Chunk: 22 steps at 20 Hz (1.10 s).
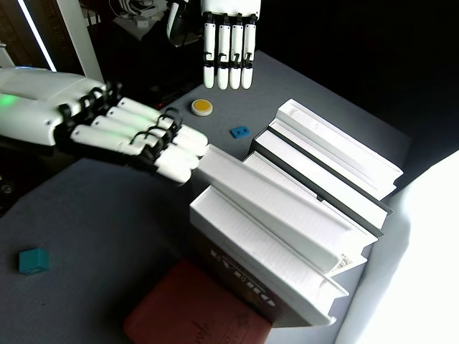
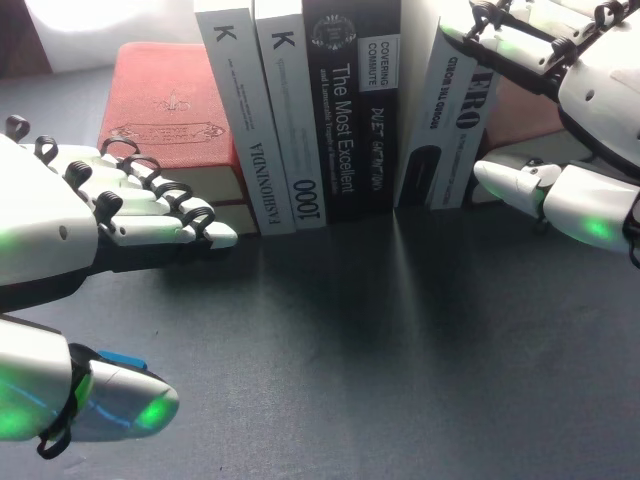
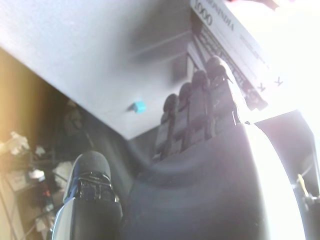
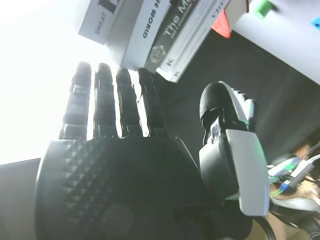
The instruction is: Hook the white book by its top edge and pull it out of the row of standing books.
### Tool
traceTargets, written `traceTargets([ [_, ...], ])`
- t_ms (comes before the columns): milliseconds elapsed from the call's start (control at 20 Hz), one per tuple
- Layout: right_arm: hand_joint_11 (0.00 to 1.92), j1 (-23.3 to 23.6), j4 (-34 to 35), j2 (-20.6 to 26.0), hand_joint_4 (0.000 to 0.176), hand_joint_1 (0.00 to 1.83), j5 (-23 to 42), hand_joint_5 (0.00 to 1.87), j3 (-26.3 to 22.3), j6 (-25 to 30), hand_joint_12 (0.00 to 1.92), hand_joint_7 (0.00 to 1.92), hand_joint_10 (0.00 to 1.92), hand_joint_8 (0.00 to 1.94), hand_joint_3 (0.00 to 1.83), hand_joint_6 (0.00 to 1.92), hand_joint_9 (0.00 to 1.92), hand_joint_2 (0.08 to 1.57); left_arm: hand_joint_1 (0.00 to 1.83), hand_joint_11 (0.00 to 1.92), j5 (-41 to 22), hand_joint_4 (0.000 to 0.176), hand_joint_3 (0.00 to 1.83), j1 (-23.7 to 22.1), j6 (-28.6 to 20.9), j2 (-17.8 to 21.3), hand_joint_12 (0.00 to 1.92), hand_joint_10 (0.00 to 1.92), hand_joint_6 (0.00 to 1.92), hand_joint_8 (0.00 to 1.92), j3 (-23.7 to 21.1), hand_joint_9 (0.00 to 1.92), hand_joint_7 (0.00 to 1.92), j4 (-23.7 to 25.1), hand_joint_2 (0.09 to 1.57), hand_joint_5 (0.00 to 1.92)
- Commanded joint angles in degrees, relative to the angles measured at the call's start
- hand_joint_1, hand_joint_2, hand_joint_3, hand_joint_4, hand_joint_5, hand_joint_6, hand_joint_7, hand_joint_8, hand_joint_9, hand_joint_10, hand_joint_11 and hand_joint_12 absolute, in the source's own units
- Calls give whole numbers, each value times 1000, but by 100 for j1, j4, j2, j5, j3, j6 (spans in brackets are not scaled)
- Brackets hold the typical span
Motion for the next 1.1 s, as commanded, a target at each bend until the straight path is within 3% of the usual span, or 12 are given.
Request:
traceTargets([
  [0,0,36,-165,14,0,194,409,194,-14,-23,318,180,1,1,0,3,140,1322,0,0,487,0,1,-89,1,10,109,2,0,2,18,15,16,48,1223,20],
  [500,0,-98,148,78,0,146,272,206,-236,-178,351,183,1,0,1,2,140,1325,0,0,487,0,0,-84,1,10,186,3,2,1,45,41,41,48,1220,39],
  [700,0,-238,282,259,0,173,318,206,-571,-323,301,181,2,0,0,1,129,1323,0,0,486,0,0,-84,1,10,190,2,1,1,33,42,41,48,1220,39],
  [800,0,-329,390,388,0,162,323,196,-748,-345,293,179,3,1,1,1,129,1321,0,0,486,0,1,-82,1,10,76,1,1,1,30,10,18,48,1226,22],
  [1050,0,-642,744,635,0,187,374,193,-1162,-536,353,183,2,2,0,1,138,1317,0,2,486,0,1,-80,1,15,87,3,1,2,32,20,24,48,1227,25],
])
